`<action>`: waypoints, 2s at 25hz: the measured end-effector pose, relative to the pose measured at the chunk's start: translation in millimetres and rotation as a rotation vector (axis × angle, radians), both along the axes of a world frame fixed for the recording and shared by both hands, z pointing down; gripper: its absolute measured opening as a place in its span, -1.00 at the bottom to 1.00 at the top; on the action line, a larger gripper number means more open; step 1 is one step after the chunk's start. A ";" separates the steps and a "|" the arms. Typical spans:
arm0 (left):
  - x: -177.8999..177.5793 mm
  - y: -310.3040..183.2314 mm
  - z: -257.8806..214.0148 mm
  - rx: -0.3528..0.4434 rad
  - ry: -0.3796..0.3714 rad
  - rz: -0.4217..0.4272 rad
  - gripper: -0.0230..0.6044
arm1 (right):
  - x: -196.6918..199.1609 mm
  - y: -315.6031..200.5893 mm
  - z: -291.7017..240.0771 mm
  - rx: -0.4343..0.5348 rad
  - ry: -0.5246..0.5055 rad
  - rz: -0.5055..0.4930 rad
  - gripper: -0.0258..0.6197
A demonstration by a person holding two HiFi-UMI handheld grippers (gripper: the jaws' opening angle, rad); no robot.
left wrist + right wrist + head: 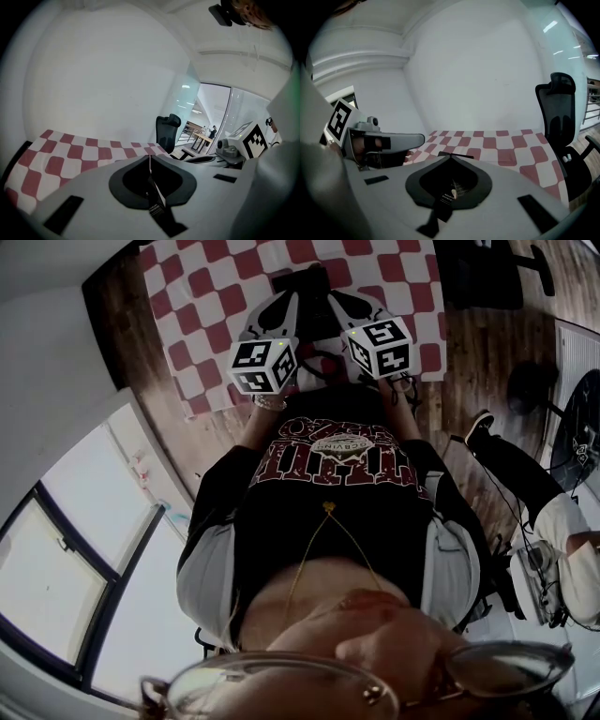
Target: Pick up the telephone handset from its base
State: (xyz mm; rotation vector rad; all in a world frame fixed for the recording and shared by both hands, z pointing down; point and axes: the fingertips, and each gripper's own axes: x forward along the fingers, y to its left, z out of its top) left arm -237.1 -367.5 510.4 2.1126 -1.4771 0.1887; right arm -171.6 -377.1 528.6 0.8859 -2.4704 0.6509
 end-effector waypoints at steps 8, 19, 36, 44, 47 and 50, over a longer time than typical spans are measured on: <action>-5.9 -0.5 19.9 -0.039 0.004 -0.006 -0.89 | -2.0 -1.8 15.3 -0.029 0.024 -0.003 -0.87; -10.2 -0.6 42.0 -0.101 -0.012 0.004 -0.89 | -5.7 -4.5 36.8 -0.072 0.059 -0.020 -0.87; -19.1 9.4 85.3 -0.207 -0.037 0.006 -0.89 | -8.4 -1.7 73.4 -0.127 0.141 -0.055 -0.87; -21.8 14.5 95.0 -0.245 -0.030 0.016 -0.70 | -7.8 0.2 84.2 -0.143 0.174 -0.071 -0.87; -21.9 16.5 97.8 -0.256 -0.035 0.021 -0.67 | -8.0 1.8 86.9 -0.146 0.184 -0.077 -0.87; -22.7 17.8 100.6 -0.265 -0.040 0.018 -0.65 | -8.0 2.4 89.4 -0.148 0.195 -0.084 -0.87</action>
